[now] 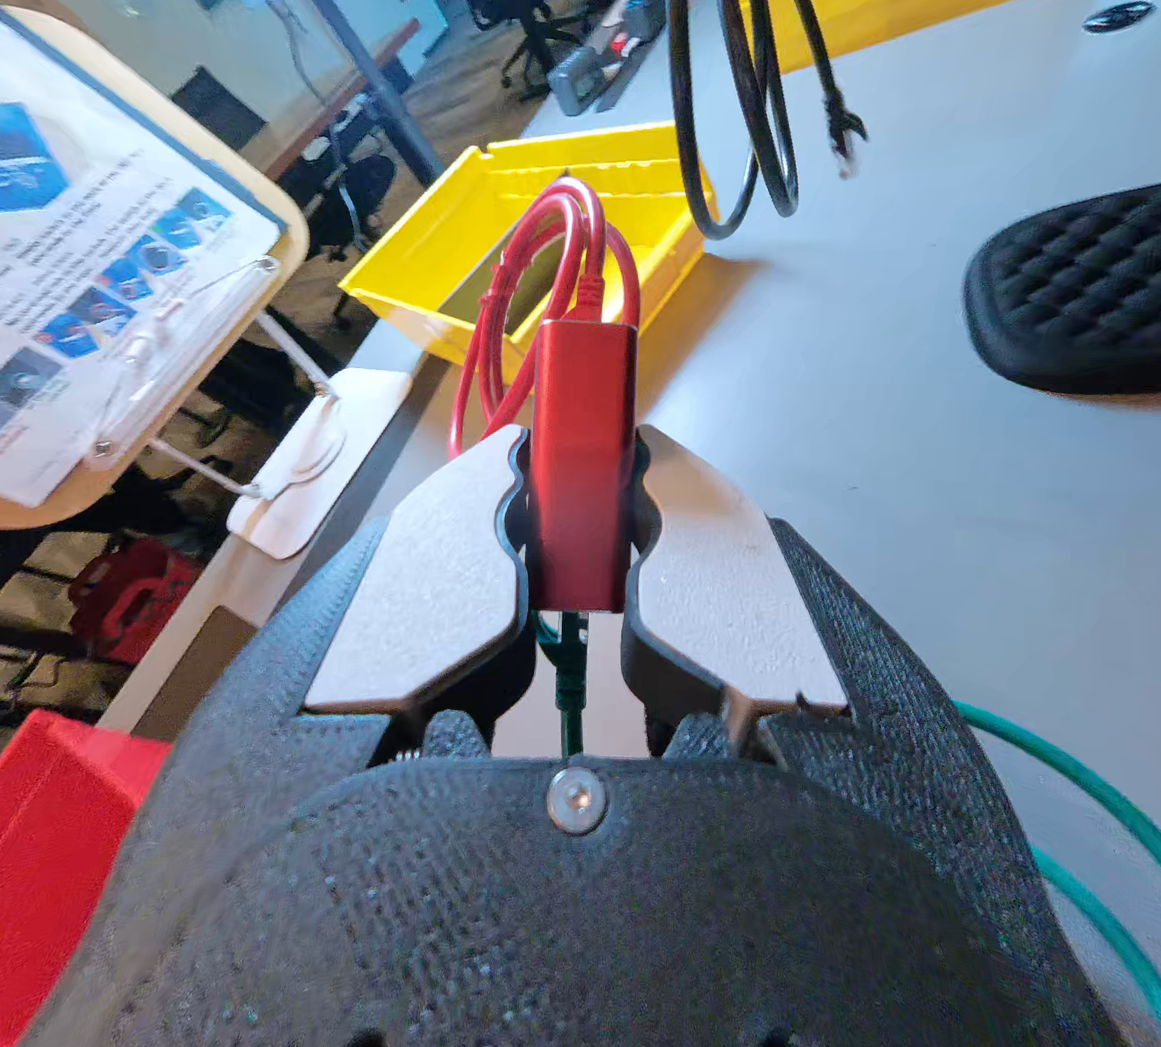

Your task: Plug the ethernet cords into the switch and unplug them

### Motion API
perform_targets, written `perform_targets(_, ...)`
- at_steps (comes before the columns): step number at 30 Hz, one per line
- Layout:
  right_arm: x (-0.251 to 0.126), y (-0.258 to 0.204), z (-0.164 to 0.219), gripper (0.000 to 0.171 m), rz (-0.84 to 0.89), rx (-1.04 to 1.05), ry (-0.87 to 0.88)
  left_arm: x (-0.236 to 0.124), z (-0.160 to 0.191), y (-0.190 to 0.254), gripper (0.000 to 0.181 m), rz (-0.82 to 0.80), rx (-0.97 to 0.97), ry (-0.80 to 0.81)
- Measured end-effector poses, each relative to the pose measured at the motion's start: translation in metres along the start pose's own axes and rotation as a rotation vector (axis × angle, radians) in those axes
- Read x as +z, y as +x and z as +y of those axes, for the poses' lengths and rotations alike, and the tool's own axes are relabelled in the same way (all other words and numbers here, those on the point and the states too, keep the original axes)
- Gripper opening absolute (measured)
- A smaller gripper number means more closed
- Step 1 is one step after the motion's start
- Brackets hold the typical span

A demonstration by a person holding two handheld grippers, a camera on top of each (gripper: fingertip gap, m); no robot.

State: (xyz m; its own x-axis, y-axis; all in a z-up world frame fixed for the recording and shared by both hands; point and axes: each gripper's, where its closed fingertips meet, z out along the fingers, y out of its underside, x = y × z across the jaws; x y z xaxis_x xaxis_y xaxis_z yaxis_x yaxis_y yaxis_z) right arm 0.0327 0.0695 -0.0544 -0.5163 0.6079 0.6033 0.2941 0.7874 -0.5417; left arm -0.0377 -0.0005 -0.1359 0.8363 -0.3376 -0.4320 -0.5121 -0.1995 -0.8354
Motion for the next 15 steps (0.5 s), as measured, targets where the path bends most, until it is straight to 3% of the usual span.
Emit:
perform_targets(6, -0.011, 0.077, 0.034, 0.013, 0.226, 0.047, -0.026, -0.016, 0.016, -0.023, 0.028, -0.070, -0.088, 0.032)
perform_targets(10, 0.023, 0.106, 0.082, 0.014, 0.320, 0.074, -0.115, -0.015, 0.025, -0.024, 0.028, -0.075, -0.104, 0.030)
perform_targets(15, 0.072, 0.116, 0.172, 0.016, 0.370, 0.167, -0.295, -0.011, 0.026, -0.017, 0.029, -0.050, -0.080, 0.042)
